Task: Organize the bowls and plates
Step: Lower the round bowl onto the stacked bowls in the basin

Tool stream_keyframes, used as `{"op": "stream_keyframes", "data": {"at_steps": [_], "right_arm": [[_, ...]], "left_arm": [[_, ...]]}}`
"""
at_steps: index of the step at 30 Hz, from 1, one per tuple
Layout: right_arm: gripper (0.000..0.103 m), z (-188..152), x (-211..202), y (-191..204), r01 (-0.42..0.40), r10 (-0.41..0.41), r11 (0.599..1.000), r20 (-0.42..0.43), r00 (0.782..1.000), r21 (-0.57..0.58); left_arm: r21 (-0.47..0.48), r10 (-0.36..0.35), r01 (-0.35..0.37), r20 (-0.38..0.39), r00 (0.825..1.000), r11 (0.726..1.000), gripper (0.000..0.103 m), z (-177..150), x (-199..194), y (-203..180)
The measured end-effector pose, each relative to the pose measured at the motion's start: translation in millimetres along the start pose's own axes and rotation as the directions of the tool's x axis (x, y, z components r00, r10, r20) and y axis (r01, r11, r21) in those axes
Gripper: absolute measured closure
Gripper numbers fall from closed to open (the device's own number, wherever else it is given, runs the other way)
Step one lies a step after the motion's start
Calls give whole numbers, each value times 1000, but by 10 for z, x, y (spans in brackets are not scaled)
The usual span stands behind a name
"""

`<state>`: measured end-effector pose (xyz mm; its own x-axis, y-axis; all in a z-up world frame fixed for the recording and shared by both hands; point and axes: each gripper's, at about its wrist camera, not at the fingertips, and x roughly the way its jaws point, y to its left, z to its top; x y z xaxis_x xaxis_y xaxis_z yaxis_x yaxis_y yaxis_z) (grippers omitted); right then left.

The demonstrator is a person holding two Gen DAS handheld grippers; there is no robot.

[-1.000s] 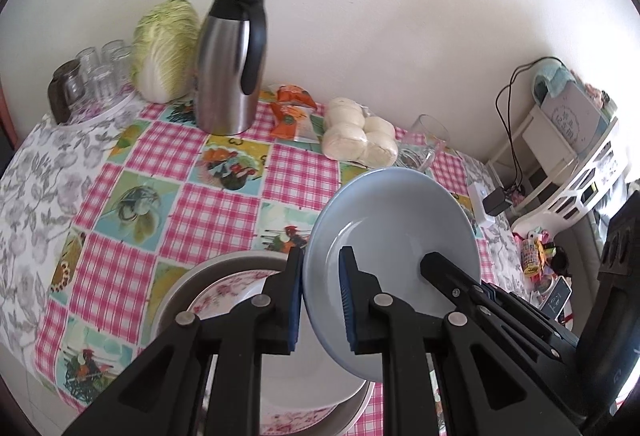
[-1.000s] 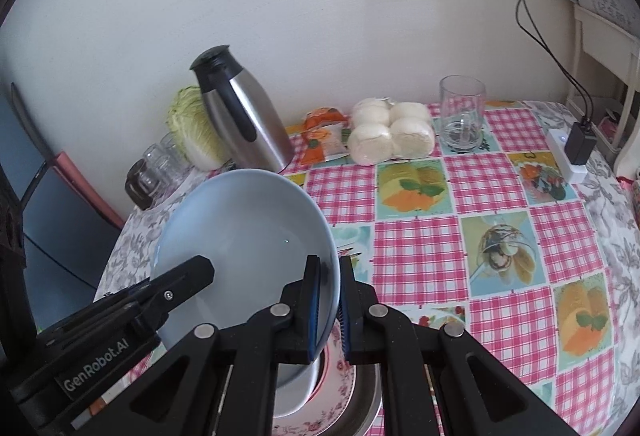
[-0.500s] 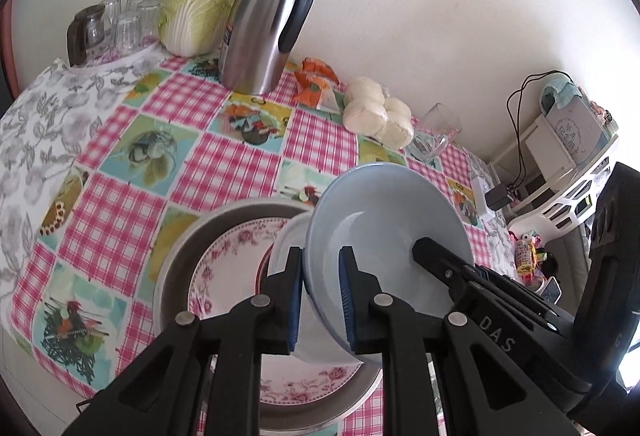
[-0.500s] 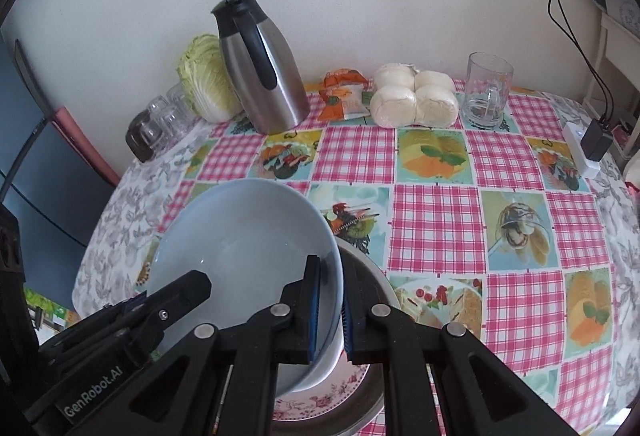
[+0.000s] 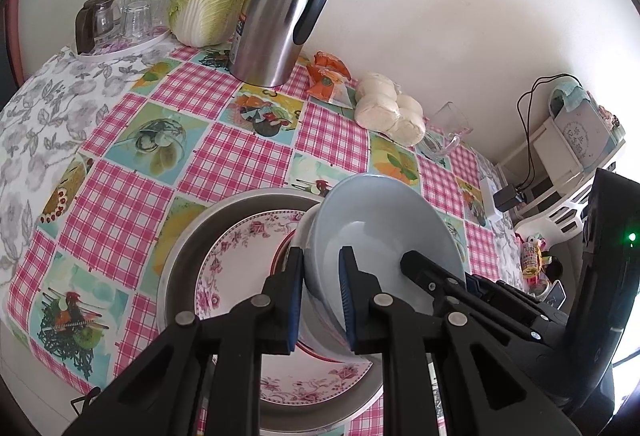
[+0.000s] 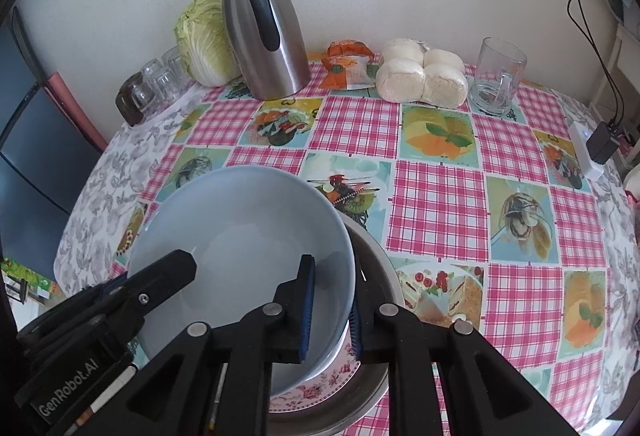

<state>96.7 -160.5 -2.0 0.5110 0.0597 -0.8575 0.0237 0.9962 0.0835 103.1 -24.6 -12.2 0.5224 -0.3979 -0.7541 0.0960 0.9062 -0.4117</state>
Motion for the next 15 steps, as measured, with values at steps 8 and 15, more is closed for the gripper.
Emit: {"op": "stream_keyframes", "data": {"at_steps": [8, 15], "right_arm": [[75, -13, 35, 71, 63, -64, 996, -14, 998, -65], [71, -11, -13, 108, 68, -68, 993, 2, 998, -93]], "left_arm": [[-2, 8, -8, 19, 1000, 1000, 86, 7, -7, 23], [-1, 14, -14, 28, 1000, 1000, 86, 2, -19, 37]]}}
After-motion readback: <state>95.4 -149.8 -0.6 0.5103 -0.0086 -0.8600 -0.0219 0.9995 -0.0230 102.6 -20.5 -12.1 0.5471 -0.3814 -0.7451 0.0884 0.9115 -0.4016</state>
